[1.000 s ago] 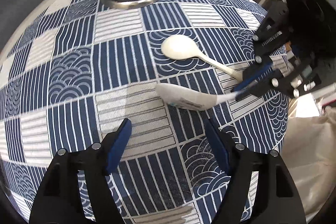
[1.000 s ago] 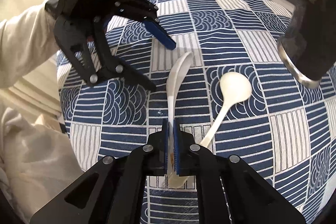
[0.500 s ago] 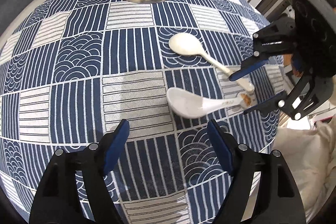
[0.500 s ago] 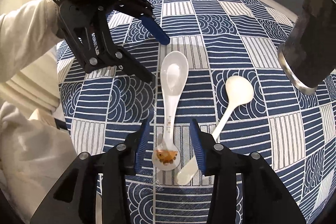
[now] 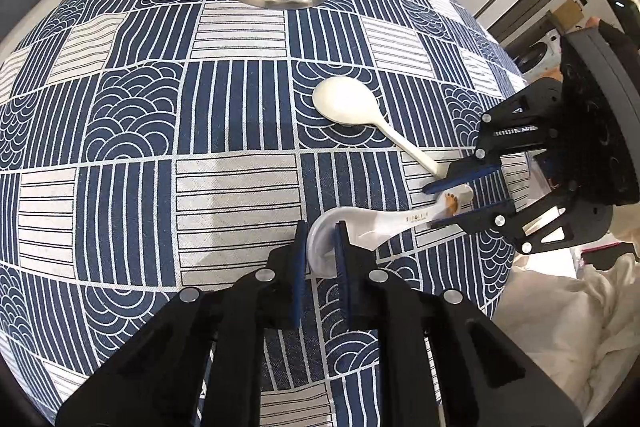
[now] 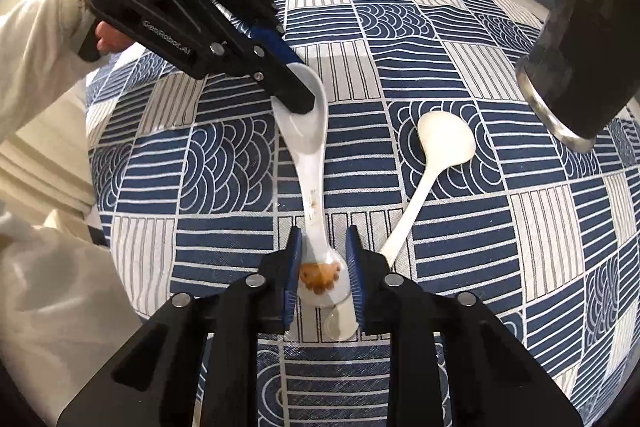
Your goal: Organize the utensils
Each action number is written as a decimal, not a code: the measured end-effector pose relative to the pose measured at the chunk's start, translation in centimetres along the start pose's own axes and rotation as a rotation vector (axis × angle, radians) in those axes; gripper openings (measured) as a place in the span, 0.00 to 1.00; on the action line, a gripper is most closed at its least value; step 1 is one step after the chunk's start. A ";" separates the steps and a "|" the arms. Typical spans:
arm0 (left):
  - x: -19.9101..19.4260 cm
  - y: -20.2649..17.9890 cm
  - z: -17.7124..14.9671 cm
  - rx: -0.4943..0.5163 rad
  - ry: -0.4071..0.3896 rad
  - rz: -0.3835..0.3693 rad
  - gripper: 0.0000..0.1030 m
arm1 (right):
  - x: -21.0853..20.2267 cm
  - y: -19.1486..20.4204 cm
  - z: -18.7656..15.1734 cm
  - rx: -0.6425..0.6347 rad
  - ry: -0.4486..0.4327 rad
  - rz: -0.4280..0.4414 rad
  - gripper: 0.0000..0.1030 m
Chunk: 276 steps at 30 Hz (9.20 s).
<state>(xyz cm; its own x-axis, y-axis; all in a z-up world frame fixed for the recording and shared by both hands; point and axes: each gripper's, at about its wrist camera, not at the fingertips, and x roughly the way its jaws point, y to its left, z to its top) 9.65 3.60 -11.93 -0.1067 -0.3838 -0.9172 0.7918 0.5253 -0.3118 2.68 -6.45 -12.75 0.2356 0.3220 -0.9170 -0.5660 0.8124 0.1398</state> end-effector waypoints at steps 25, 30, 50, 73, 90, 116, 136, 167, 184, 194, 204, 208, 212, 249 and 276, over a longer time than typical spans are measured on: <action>-5.0 -3.2 1.6 0.092 -0.066 0.049 0.08 | -2.7 1.2 1.6 -0.052 -0.014 -0.006 0.09; -6.4 -3.6 2.8 0.093 -0.079 0.075 0.08 | -4.2 0.2 2.7 -0.087 -0.021 -0.006 0.09; -12.8 -5.2 9.6 0.085 -0.094 0.292 0.07 | -9.3 -5.9 7.9 -0.217 -0.146 0.009 0.09; -19.9 -9.4 19.6 0.162 -0.080 0.530 0.08 | -17.1 -13.7 12.4 -0.266 -0.391 0.040 0.10; -16.7 -8.9 25.4 0.098 0.038 0.577 0.10 | -15.5 -20.4 13.0 -0.256 -0.410 0.178 0.10; -16.4 -10.7 31.4 0.171 0.119 0.647 0.13 | -15.8 -24.3 13.9 -0.200 -0.547 0.290 0.10; -13.2 -8.9 30.4 0.090 0.159 0.536 0.14 | -14.2 -22.7 13.9 -0.332 -0.400 0.212 0.09; -15.3 -6.7 24.6 0.015 -0.043 0.605 0.90 | -19.3 -23.9 12.3 -0.324 -0.475 -0.103 0.86; -11.8 -4.1 17.4 -0.016 -0.110 0.492 0.94 | -18.3 -19.5 8.5 -0.212 -0.334 -0.197 0.87; -9.3 -2.7 13.1 -0.054 -0.097 0.417 0.94 | -16.1 -16.0 6.7 -0.135 -0.276 -0.188 0.87; -5.8 -1.1 9.8 -0.096 -0.047 0.336 0.94 | -13.0 -13.0 4.6 -0.077 -0.196 -0.171 0.87; -4.6 -0.3 8.7 -0.111 -0.017 0.302 0.94 | -11.7 -11.9 3.8 -0.054 -0.171 -0.168 0.87; -3.0 0.3 7.8 -0.113 0.012 0.285 0.94 | -10.3 -10.4 2.8 -0.042 -0.145 -0.154 0.87; 2.8 0.1 7.0 -0.183 -0.023 0.225 0.94 | -1.8 -1.7 -3.9 0.089 -0.135 -0.366 0.87; 4.7 -3.0 9.3 0.186 -0.039 0.169 0.80 | -3.0 -9.6 -3.5 0.280 -0.032 0.006 0.11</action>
<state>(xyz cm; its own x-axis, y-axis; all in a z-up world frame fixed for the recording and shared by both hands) 12.36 -6.87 -12.96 0.0572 -0.3328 -0.9413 0.8936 0.4375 -0.1004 4.62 -16.92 -12.63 0.2606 0.3384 -0.9042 -0.3284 0.9118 0.2466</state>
